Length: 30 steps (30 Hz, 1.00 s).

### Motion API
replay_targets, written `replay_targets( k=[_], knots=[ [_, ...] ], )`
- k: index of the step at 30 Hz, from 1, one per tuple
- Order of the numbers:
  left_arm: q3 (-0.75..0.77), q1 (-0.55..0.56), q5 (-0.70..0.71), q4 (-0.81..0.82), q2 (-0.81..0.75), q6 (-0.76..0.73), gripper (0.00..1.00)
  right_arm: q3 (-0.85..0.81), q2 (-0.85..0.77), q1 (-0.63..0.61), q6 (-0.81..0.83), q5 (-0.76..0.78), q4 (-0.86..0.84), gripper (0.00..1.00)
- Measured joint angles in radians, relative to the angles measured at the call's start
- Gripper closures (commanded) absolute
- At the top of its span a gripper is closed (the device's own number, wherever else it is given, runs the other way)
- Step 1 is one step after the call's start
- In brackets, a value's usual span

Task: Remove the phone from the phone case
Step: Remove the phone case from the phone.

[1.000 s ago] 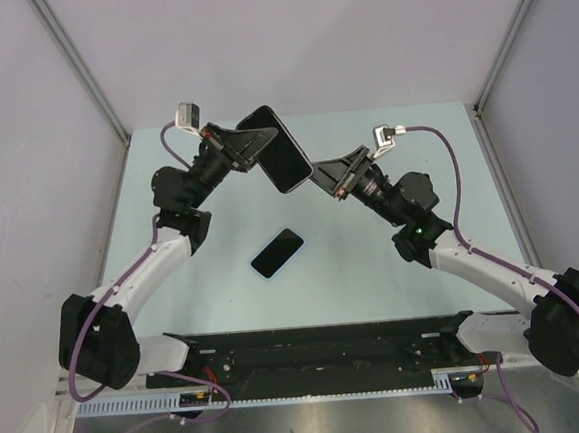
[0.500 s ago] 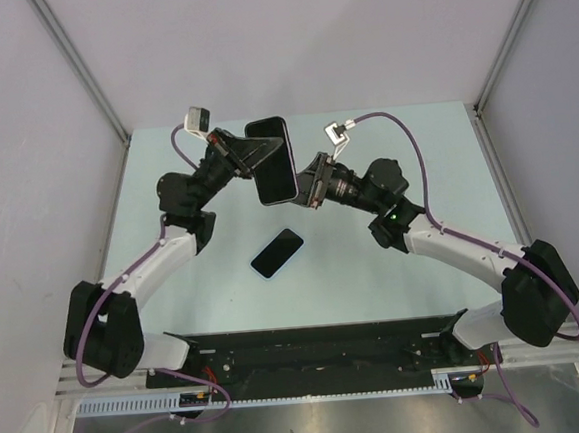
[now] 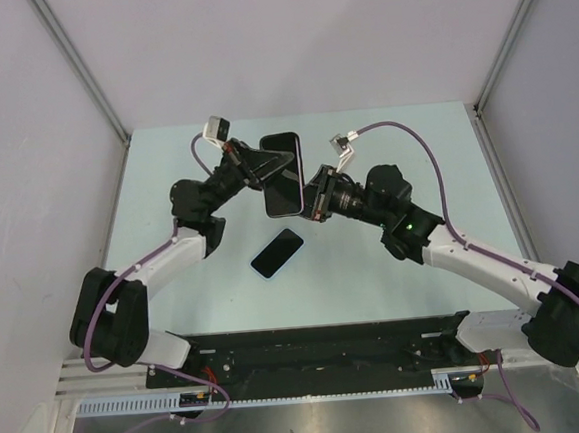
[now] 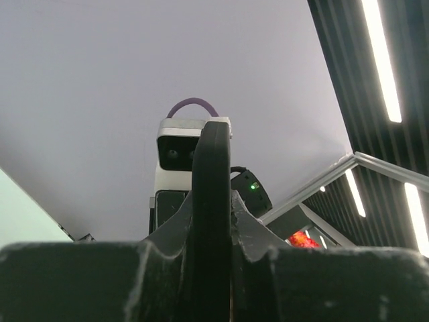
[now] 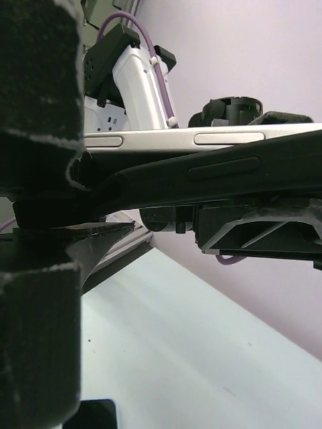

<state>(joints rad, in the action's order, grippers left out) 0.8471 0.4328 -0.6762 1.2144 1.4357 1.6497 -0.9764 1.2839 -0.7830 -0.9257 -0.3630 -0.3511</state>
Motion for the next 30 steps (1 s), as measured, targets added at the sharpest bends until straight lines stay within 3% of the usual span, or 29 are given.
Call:
replay_targets(
  k=[1,2,4,5,9,17,24,30],
  knots=[
    [0.0,0.006,0.001,-0.012,-0.004,-0.006,0.78,0.0,-0.016,-0.003,0.005,0.019,0.03,1.0],
    [0.0,0.014,0.005,-0.035,-0.01,-0.021,0.58,0.0,-0.027,-0.005,0.007,0.032,0.055,1.0],
    [0.0,0.027,0.006,-0.107,-0.028,-0.096,0.41,0.0,-0.048,-0.005,0.025,0.077,0.124,1.0],
    [-0.001,0.037,-0.017,-0.181,-0.042,-0.155,0.25,0.002,-0.053,-0.003,0.036,0.098,0.157,1.0],
    [0.0,0.099,-0.047,-0.425,-0.053,-0.352,0.01,0.037,-0.057,0.014,0.065,0.195,0.256,1.0],
    [0.047,0.15,-0.063,-0.824,-0.053,-0.603,0.0,0.133,-0.119,0.025,0.072,0.238,0.347,1.0],
    [0.092,0.119,-0.06,-0.963,-0.053,-0.71,0.0,0.171,-0.21,0.097,0.124,0.458,0.523,1.0],
    [0.1,0.117,-0.052,-1.012,-0.044,-0.747,0.0,0.193,-0.177,0.132,0.185,0.584,0.716,1.0]
  ],
)
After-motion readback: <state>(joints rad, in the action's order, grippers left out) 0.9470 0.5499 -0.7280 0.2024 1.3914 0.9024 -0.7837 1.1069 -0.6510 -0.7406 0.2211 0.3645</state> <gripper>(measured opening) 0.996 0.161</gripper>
